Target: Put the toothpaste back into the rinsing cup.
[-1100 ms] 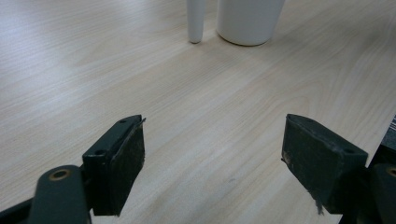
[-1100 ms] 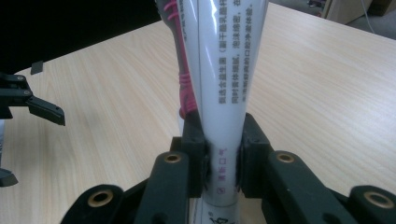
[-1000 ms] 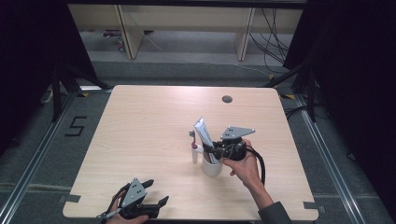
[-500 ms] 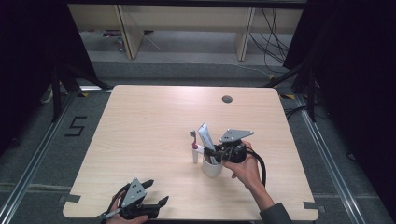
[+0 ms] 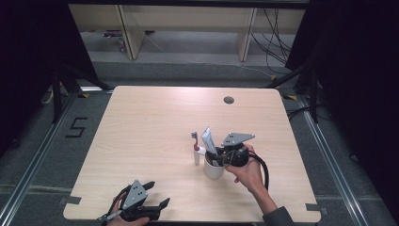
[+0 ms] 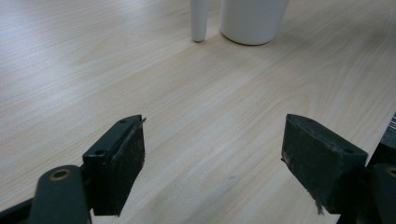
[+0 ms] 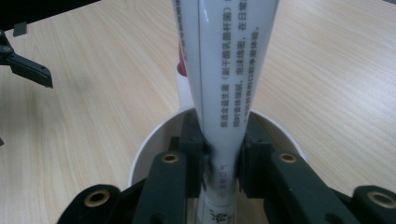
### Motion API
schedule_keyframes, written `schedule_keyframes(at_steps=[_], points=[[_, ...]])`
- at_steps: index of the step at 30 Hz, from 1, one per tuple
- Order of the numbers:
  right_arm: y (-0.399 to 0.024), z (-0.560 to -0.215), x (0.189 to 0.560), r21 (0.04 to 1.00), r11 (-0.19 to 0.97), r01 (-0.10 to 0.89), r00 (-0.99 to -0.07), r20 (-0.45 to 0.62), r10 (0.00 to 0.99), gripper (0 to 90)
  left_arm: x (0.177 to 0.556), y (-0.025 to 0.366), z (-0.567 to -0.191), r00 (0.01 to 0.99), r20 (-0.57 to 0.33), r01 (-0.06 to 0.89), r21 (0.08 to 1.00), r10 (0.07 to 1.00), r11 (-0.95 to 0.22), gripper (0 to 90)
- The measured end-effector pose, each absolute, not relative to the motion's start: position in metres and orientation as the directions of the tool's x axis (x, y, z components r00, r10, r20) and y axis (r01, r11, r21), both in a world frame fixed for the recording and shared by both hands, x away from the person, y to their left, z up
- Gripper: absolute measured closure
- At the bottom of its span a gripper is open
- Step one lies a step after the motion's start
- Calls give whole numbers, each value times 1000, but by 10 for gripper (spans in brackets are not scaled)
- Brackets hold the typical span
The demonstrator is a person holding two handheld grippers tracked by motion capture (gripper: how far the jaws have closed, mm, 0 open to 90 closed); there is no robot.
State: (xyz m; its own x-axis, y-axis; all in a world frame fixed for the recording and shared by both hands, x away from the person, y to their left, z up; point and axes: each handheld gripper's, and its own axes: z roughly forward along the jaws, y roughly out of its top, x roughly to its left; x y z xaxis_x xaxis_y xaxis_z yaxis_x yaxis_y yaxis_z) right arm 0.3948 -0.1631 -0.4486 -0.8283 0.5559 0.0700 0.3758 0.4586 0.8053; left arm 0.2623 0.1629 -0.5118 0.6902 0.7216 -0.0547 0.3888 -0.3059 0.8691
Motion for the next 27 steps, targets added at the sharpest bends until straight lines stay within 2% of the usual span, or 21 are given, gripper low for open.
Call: schedule_keyframes(at_steps=[6,8,13,16,17,20,22,27], points=[[-166,-446,392,804,428,412,-816,117,566,704,262,162,-512,688,-59,391,870,723,-301,209],[-167,-446,393,810,437,391,-824,97,559,690,263,162,-513,693,-61,386,873,719,-298,209],[-171,-442,391,821,412,395,-809,99,579,586,262,163,-512,691,-53,391,867,720,-311,209],[-172,-439,387,810,380,448,-785,152,601,555,262,164,-511,694,-55,385,871,718,-305,209],[-173,-439,389,822,386,419,-796,127,592,549,262,164,-511,694,-55,385,871,718,-305,209],[-179,-434,387,837,350,420,-785,141,604,489,262,163,-511,695,-55,385,870,717,-307,209],[-180,-433,385,830,339,444,-779,170,604,489,262,163,-511,695,-54,385,870,717,-307,209],[-190,-429,385,844,317,432,-771,164,616,455,262,164,-511,693,-55,386,870,719,-306,209]])
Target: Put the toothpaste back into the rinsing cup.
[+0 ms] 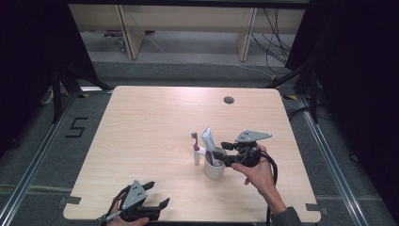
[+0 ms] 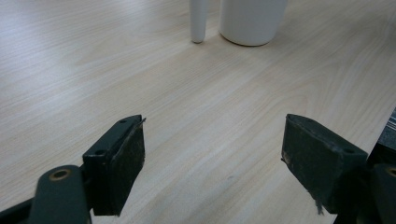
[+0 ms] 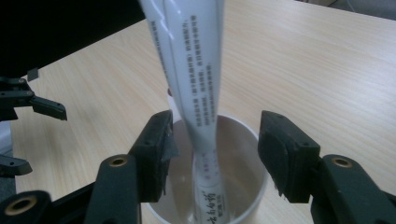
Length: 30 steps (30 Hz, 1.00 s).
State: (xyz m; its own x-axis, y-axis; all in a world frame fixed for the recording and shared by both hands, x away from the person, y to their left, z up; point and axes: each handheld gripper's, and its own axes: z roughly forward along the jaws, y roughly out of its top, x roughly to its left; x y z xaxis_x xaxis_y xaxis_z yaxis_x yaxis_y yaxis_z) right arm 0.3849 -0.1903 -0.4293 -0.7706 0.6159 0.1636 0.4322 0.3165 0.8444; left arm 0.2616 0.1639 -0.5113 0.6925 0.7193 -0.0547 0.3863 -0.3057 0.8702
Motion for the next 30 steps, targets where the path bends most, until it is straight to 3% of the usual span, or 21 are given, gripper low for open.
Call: schedule_keyframes(at_steps=[30], points=[[-243,-433,366,830,271,487,-693,178,699,401,262,166,-510,701,-34,375,867,712,-327,208]])
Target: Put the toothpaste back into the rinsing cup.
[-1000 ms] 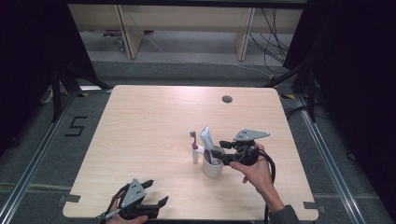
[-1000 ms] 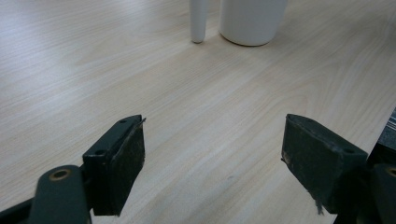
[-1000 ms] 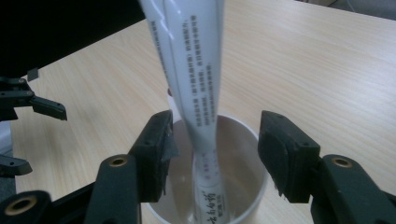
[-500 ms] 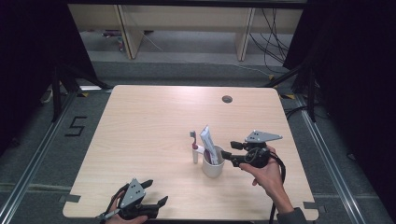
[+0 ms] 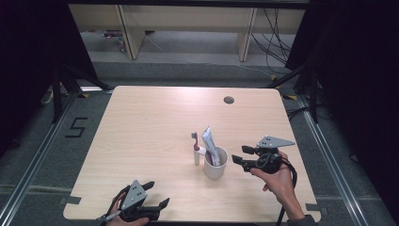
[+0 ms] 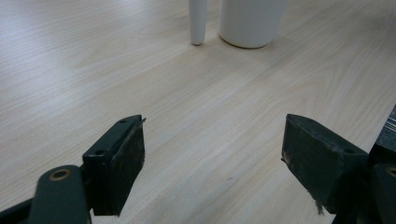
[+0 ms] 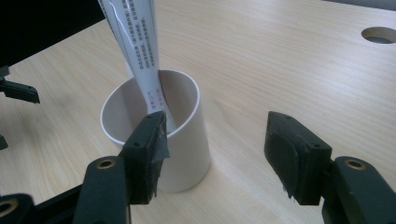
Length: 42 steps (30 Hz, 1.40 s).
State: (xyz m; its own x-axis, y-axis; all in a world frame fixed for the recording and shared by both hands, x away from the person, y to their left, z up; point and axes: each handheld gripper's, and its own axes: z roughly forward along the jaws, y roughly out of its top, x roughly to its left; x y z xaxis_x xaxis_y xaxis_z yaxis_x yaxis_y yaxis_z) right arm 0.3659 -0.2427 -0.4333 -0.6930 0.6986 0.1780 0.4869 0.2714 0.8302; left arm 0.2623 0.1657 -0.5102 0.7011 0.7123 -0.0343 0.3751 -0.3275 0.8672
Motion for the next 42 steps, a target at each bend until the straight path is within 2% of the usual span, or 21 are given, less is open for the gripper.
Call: schedule_keyframes(at_steps=[2,4,5,7,9,10,12,17,22,23,28,32,33,36,42], points=[[-244,-434,366,834,276,478,-696,168,698,398,261,163,-511,696,-64,380,878,715,-292,208],[-245,-435,363,823,258,506,-679,196,708,377,262,165,-510,700,-38,376,869,713,-323,208],[-248,-435,364,829,294,476,-690,145,709,366,261,164,-511,696,-61,381,876,715,-295,208],[-249,-437,361,821,277,499,-678,171,715,340,261,165,-510,697,-55,380,874,715,-303,208],[-252,-439,360,828,299,474,-680,129,722,311,261,165,-511,696,-60,379,877,715,-295,208],[-251,-440,359,822,277,498,-675,166,719,306,261,165,-511,696,-61,379,877,716,-294,208],[-255,-440,358,814,299,497,-681,153,716,297,261,165,-511,693,-62,380,878,718,-291,208],[-261,-442,354,820,256,511,-657,181,732,294,261,166,-511,691,-57,385,873,721,-299,208],[-271,-447,353,820,260,510,-653,172,738,294,261,165,-511,685,-65,386,877,726,-286,208],[-272,-449,351,812,236,533,-636,201,745,294,262,166,-511,686,-59,385,875,725,-293,208],[-284,-459,351,811,251,528,-628,174,759,294,261,165,-512,685,-64,385,877,726,-287,208],[-287,-463,350,799,265,540,-627,171,760,291,260,166,-511,682,-53,387,872,729,-299,208],[-286,-463,348,790,241,564,-615,207,761,291,260,167,-511,681,-53,387,872,730,-298,208],[-289,-464,349,801,264,537,-628,172,759,291,260,166,-510,681,-54,389,871,730,-299,208],[-291,-468,343,790,260,555,-621,186,761,291,259,165,-512,684,-59,383,877,727,-290,208]])
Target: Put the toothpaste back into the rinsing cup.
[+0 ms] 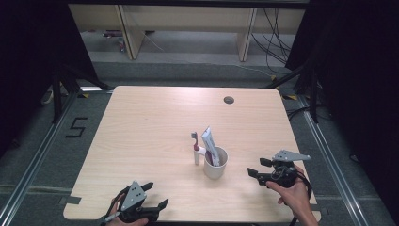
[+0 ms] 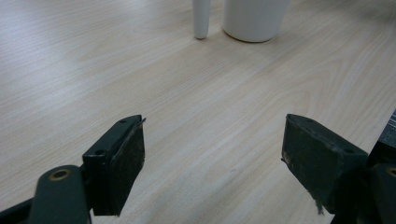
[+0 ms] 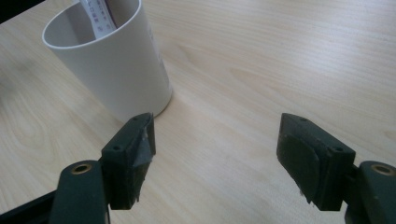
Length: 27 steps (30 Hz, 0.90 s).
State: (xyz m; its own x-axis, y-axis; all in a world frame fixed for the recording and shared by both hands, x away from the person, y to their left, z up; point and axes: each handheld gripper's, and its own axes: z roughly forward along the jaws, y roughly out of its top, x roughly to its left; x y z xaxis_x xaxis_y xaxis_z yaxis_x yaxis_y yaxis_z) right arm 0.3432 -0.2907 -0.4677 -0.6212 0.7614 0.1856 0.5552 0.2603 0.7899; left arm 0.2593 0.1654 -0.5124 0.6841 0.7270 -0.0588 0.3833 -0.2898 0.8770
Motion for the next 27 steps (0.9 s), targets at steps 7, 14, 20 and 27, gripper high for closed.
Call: schedule_keyframes(at_steps=[7,14,20,27], points=[[-292,-472,330,771,249,586,-607,214,765,252,258,168,-513,679,-52,392,869,732,-302,208],[-289,-475,322,778,244,579,-615,220,757,224,259,169,-514,675,-59,394,872,736,-291,208],[-290,-481,315,784,233,575,-607,218,764,209,259,168,-515,679,-57,400,865,732,-304,207],[-290,-482,304,771,251,586,-614,219,758,206,259,168,-515,679,-54,395,868,732,-302,207]])
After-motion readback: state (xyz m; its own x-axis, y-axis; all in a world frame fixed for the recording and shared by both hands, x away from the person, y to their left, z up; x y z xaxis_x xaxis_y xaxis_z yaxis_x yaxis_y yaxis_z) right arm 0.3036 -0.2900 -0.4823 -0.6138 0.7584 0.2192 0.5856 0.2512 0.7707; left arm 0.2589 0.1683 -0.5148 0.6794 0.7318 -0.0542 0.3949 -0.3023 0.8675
